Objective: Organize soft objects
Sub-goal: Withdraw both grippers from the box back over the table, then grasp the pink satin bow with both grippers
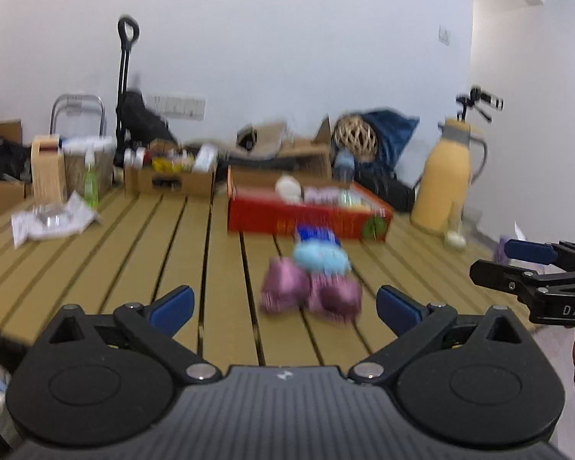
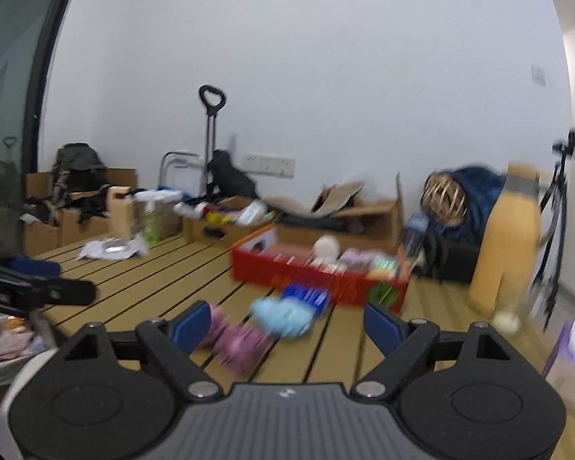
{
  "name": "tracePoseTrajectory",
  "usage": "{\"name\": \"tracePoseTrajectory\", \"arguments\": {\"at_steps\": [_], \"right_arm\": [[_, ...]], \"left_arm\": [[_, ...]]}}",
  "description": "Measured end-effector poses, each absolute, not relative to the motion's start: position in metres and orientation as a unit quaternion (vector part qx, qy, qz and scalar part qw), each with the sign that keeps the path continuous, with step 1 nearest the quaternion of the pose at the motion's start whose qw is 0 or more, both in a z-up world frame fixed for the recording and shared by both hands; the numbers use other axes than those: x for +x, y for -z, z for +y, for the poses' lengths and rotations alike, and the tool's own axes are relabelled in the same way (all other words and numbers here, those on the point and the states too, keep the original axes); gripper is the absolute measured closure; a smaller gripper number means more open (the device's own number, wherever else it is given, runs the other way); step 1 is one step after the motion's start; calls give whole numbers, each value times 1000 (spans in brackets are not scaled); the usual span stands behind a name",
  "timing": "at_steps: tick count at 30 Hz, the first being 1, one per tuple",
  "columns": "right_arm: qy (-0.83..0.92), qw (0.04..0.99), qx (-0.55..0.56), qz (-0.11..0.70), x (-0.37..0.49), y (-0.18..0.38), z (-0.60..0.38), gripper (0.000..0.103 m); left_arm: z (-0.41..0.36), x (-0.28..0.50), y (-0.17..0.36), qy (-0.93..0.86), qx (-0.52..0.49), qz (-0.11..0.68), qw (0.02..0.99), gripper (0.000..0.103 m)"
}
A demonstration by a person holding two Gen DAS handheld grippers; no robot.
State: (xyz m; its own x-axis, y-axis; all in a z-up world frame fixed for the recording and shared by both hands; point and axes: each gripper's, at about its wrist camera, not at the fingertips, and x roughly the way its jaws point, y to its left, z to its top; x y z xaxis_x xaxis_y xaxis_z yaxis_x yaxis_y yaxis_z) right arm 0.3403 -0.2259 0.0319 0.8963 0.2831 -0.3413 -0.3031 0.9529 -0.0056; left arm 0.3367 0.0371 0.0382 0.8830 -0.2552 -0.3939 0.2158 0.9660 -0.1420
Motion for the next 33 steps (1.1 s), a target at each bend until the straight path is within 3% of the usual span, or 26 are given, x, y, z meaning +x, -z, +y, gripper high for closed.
{"name": "tracePoseTrajectory", "arguments": {"at_steps": [14, 18, 21, 28, 33], "right_arm": [[-163, 965, 34, 202, 370, 4, -216, 18], [-159, 958, 74, 225, 408, 17, -214, 22], [-160, 952, 105, 238, 442, 25, -215, 37], [-157, 940, 129, 273, 512, 46, -210, 51], [-181, 926, 121, 308, 528, 61, -201, 55]], "left_arm": [[35, 379, -11, 112, -67, 230, 964, 1], [35, 413, -3, 124, -82, 243, 959, 10], [37, 445, -4, 124, -107, 246, 955, 18], [39, 515, 15, 113, -158, 290, 937, 41], [46, 499, 32, 126, -171, 301, 930, 42]]}}
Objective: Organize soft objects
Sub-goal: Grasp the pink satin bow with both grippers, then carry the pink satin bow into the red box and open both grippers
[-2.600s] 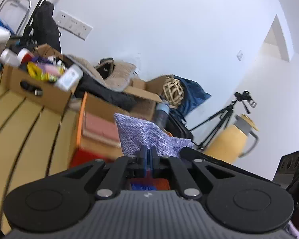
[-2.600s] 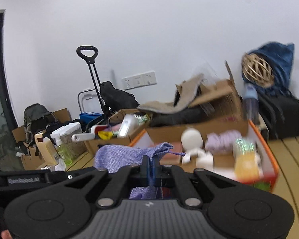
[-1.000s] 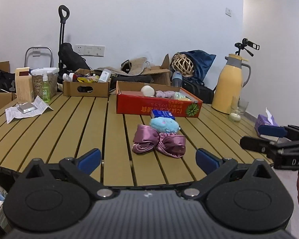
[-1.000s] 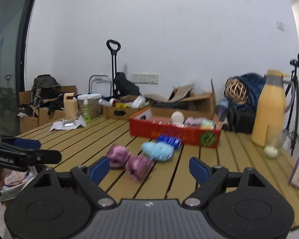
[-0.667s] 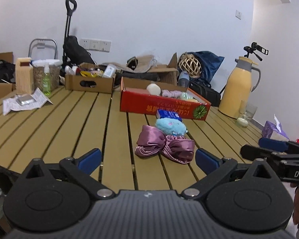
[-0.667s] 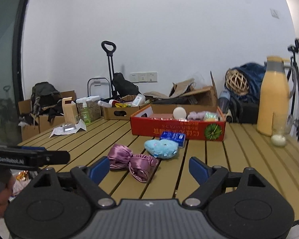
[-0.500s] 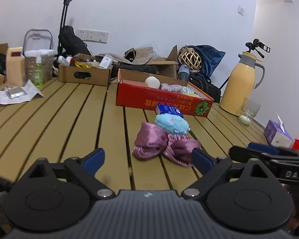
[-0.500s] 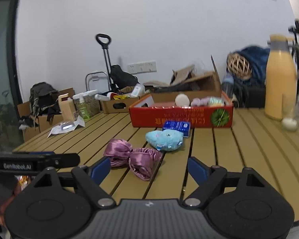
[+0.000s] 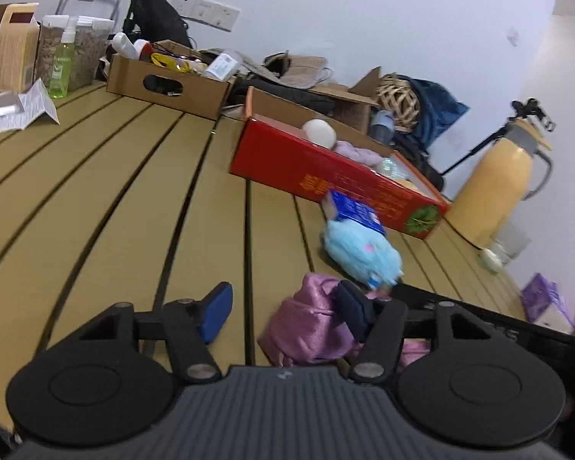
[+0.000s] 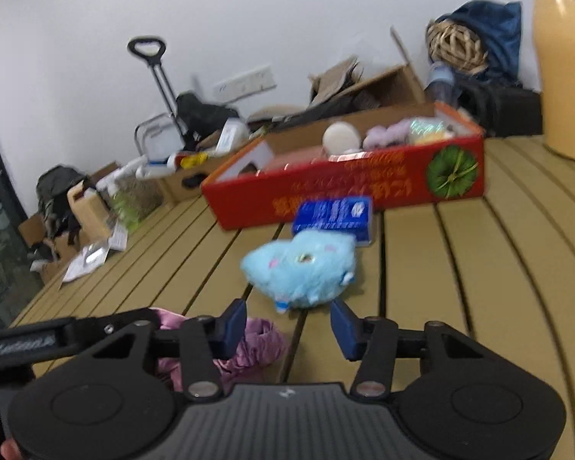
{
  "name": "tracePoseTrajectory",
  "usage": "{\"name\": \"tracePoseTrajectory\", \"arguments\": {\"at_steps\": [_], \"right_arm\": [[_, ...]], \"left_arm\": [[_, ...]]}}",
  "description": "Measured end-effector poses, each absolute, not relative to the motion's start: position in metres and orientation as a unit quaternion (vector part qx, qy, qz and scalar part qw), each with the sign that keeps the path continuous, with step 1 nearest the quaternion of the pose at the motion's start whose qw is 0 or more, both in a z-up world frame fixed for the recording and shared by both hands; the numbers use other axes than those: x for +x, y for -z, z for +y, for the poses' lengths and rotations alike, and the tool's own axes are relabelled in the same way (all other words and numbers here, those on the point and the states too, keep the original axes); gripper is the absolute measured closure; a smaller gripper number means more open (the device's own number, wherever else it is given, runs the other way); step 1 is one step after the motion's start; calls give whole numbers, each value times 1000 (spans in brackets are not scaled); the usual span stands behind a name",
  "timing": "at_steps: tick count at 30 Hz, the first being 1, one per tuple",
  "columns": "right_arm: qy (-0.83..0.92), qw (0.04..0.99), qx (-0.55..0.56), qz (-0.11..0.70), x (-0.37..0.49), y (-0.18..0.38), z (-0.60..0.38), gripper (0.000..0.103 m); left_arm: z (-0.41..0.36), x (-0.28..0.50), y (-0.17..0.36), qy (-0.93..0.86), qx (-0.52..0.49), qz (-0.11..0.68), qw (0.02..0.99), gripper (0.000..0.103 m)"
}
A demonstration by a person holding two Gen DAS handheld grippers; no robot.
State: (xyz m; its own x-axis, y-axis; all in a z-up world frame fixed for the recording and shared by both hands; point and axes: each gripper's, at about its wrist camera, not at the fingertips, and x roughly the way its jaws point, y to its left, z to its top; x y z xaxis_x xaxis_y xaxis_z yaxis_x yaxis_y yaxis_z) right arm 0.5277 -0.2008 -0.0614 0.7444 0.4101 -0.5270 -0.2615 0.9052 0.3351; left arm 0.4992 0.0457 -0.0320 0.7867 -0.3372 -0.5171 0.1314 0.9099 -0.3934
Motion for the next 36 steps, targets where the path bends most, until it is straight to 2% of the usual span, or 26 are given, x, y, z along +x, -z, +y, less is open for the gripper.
{"name": "tracePoseTrajectory", "arguments": {"at_steps": [3, 7, 9, 12, 15, 22, 24, 27, 32, 36], "right_arm": [[-211, 921, 84, 317, 519, 64, -192, 55], [-225, 913, 90, 328, 514, 62, -194, 55], [-233, 909, 96, 333, 514, 64, -195, 68], [-255, 896, 123, 343, 517, 66, -199, 85], [-250, 895, 133, 345, 521, 61, -205, 96], [-250, 919, 122, 278, 562, 1, -220, 96], [-246, 927, 108, 263, 601, -21, -222, 96], [-241, 916, 125, 294, 680, -37, -222, 96], [-209, 903, 114, 357, 800, -22, -198, 96], [-174, 923, 58, 338, 835, 9, -170, 96]], "left_arm": [[45, 486, 38, 137, -155, 306, 929, 42], [43, 482, 43, 150, -155, 319, 923, 42], [43, 483, 44, 155, -159, 316, 922, 45], [39, 485, 44, 174, -161, 315, 919, 60], [34, 485, 39, 189, -145, 309, 921, 69], [27, 539, -21, 232, -117, 242, 935, 70], [27, 586, -42, 240, -126, 240, 932, 70], [22, 660, -58, 232, -129, 270, 926, 70], [6, 781, -44, 185, -83, 353, 913, 70], [-2, 821, -21, 147, -25, 367, 918, 68]]}}
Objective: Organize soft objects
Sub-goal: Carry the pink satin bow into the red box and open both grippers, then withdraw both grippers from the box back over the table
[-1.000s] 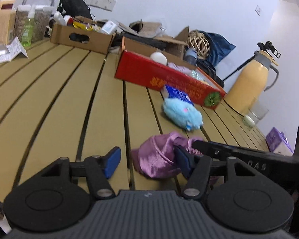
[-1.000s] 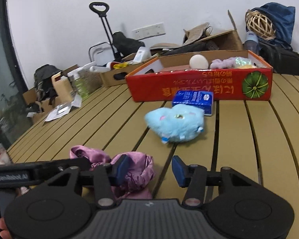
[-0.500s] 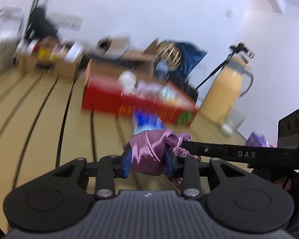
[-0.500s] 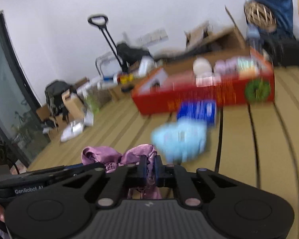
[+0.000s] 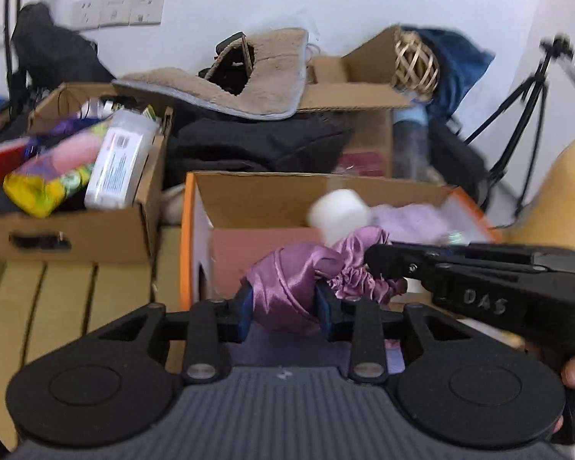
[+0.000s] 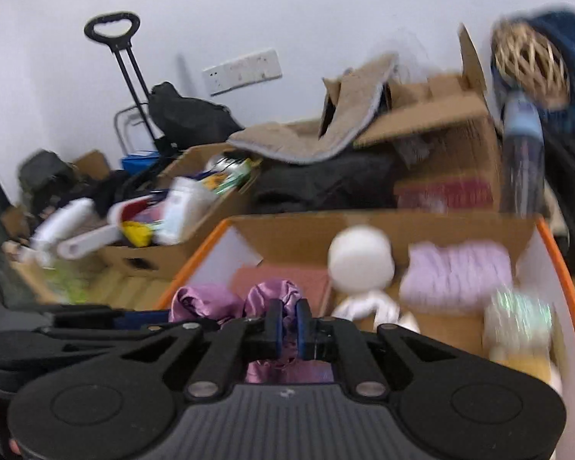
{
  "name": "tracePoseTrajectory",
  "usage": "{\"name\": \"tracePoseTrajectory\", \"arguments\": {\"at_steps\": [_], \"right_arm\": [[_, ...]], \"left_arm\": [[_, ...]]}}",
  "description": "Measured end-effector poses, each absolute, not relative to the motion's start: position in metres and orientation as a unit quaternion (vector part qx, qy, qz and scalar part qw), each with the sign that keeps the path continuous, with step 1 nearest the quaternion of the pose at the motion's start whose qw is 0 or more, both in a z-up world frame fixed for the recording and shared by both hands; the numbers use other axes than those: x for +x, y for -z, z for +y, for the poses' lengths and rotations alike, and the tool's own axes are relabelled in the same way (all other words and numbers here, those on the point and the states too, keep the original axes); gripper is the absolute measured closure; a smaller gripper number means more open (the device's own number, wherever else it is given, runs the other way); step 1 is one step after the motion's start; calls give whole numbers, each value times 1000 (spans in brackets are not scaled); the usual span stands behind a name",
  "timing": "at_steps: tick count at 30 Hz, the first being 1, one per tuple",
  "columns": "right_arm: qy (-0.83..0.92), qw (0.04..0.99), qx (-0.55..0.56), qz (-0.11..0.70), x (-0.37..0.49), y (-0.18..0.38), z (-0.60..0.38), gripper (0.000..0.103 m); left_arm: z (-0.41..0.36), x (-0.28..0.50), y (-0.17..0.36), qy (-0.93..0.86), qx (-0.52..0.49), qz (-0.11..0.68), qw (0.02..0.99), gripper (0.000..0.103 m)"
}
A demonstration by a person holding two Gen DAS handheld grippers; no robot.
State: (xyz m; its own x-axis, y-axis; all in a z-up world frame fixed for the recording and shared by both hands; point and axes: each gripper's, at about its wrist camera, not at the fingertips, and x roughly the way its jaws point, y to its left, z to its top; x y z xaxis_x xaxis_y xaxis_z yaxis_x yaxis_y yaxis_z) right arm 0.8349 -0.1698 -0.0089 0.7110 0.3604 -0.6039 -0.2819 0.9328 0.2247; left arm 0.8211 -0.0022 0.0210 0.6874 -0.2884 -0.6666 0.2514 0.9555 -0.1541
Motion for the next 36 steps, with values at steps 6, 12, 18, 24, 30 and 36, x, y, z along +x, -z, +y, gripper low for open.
{"name": "tracePoseTrajectory", "arguments": {"at_steps": [6, 12, 18, 24, 30, 36], "right_arm": [[-196, 900, 6, 390, 835, 37, -159, 90], [-187, 893, 53, 405, 843, 37, -170, 86], [-206, 905, 61, 368, 806, -15, -189, 63], [-188, 931, 46, 309, 740, -97, -219, 61], [-163, 954, 12, 251, 640, -140, -246, 47], [-162, 964, -13, 211, 524, -119, -262, 37]], "left_arm": [[-15, 813, -3, 153, 67, 372, 913, 64], [-8, 810, -11, 150, 32, 354, 923, 43], [24, 771, -48, 133, -16, 317, 939, 38], [42, 717, -116, 111, -33, 278, 954, 37], [44, 632, -150, 93, -45, 217, 971, 28], [35, 512, -122, 122, -61, 180, 974, 19]]}}
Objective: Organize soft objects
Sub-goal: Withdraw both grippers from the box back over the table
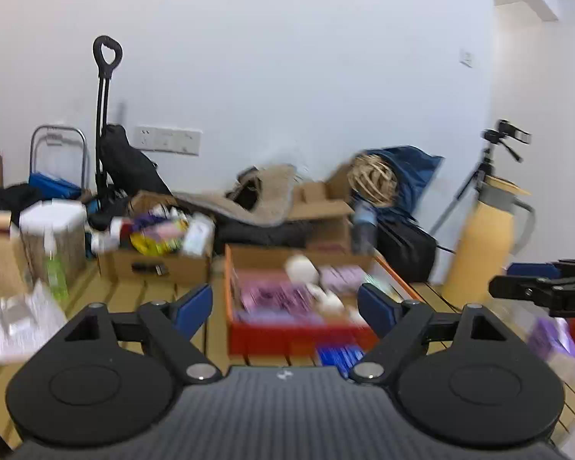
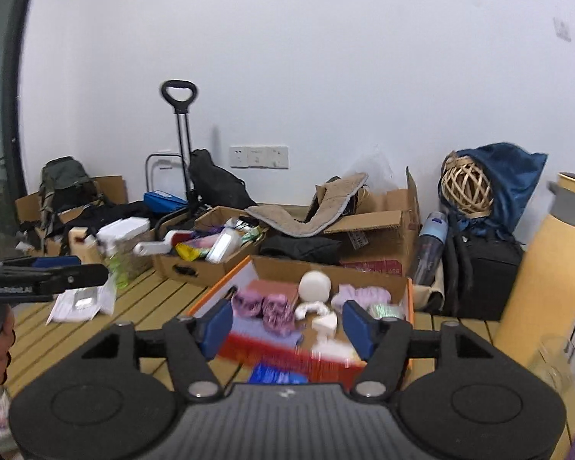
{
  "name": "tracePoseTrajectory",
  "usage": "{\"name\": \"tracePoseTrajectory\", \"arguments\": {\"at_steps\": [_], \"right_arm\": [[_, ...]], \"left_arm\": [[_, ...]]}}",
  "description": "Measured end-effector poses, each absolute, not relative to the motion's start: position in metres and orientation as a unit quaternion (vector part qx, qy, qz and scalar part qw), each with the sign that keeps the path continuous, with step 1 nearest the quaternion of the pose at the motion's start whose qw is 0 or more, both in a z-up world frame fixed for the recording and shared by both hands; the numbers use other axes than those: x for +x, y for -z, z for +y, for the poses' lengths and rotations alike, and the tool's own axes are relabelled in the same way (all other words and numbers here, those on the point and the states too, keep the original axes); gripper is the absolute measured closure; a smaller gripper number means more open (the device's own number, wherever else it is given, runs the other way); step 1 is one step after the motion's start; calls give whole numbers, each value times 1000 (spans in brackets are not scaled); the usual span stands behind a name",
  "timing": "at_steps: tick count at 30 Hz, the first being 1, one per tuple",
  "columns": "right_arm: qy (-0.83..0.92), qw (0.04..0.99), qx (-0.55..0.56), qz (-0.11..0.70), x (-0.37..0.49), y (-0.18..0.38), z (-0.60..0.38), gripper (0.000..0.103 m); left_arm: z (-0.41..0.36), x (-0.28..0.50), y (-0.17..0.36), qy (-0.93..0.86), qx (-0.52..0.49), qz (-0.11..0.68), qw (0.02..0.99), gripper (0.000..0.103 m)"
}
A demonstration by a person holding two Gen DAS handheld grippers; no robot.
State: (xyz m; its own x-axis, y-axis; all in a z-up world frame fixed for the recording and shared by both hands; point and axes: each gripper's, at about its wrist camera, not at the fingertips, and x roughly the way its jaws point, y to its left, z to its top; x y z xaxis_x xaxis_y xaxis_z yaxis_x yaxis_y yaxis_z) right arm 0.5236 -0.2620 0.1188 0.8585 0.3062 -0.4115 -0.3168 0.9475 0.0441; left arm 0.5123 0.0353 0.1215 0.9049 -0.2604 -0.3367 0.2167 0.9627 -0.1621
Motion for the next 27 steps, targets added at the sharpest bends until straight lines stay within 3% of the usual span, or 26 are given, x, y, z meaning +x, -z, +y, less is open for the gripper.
{"name": "tracePoseTrajectory", "arguments": {"at_steps": [4, 13, 19, 27], "right_arm": [[-151, 970, -20, 191, 450, -86, -265, 32], [-133, 968, 13, 211, 334, -37, -269, 26], [-141, 969, 9, 205, 328, -34, -260, 22], [-143, 960, 36, 239, 382, -7, -255, 24]], "left_arm": [[33, 440, -90, 159, -57, 180, 969, 9], [42, 326, -50, 176, -57, 172, 967, 5], [40, 327, -54, 174, -57, 160, 970, 4], [35, 395, -27, 173, -84, 223, 956, 6]]}}
